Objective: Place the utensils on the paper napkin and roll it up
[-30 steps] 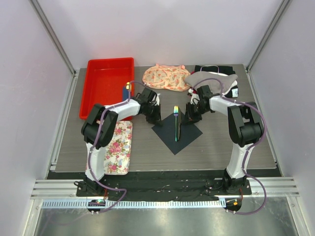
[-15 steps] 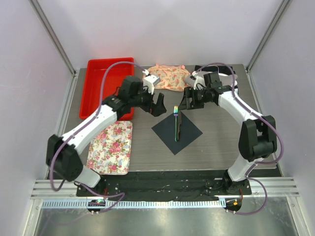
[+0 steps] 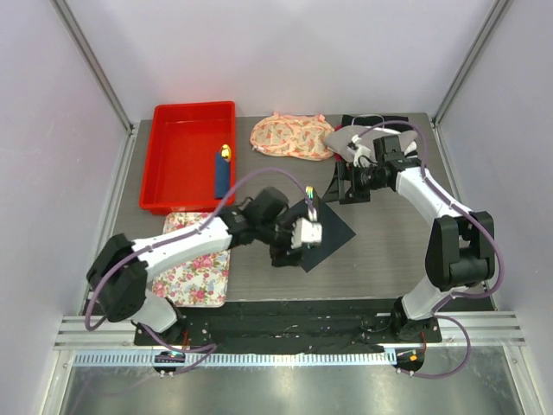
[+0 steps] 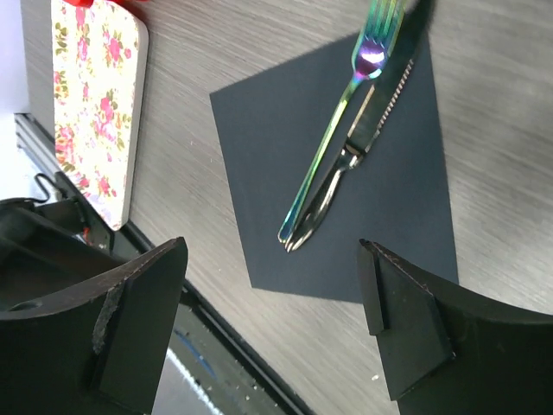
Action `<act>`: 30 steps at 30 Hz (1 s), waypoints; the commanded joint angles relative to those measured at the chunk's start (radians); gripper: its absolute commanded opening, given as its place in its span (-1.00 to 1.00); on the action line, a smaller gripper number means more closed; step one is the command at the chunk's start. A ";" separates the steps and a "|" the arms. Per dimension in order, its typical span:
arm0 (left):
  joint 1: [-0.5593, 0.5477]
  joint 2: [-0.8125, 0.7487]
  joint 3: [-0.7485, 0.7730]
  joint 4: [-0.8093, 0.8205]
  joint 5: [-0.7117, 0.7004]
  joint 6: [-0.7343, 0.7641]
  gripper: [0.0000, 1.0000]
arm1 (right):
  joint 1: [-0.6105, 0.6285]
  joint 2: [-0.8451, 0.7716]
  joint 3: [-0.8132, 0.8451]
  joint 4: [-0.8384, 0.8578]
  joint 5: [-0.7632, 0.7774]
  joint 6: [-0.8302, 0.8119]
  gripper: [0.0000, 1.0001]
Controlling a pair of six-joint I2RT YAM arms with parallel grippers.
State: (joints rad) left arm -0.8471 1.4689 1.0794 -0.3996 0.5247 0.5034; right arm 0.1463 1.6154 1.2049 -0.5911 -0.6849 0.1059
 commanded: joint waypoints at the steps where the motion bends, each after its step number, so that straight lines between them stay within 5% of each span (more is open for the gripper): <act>1: -0.079 0.076 -0.044 0.079 0.030 0.194 0.26 | -0.040 0.027 -0.001 -0.029 -0.085 -0.026 0.75; 12: -0.141 0.292 -0.006 0.120 0.075 0.397 -0.35 | -0.048 0.069 0.022 -0.065 -0.084 -0.061 0.73; 30: -0.141 0.395 0.028 0.137 0.057 0.415 -0.47 | -0.054 0.083 0.027 -0.073 -0.093 -0.061 0.71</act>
State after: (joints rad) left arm -0.9825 1.8427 1.0794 -0.2802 0.5671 0.8814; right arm 0.0971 1.6955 1.2015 -0.6643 -0.7551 0.0566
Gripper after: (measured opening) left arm 0.286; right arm 0.860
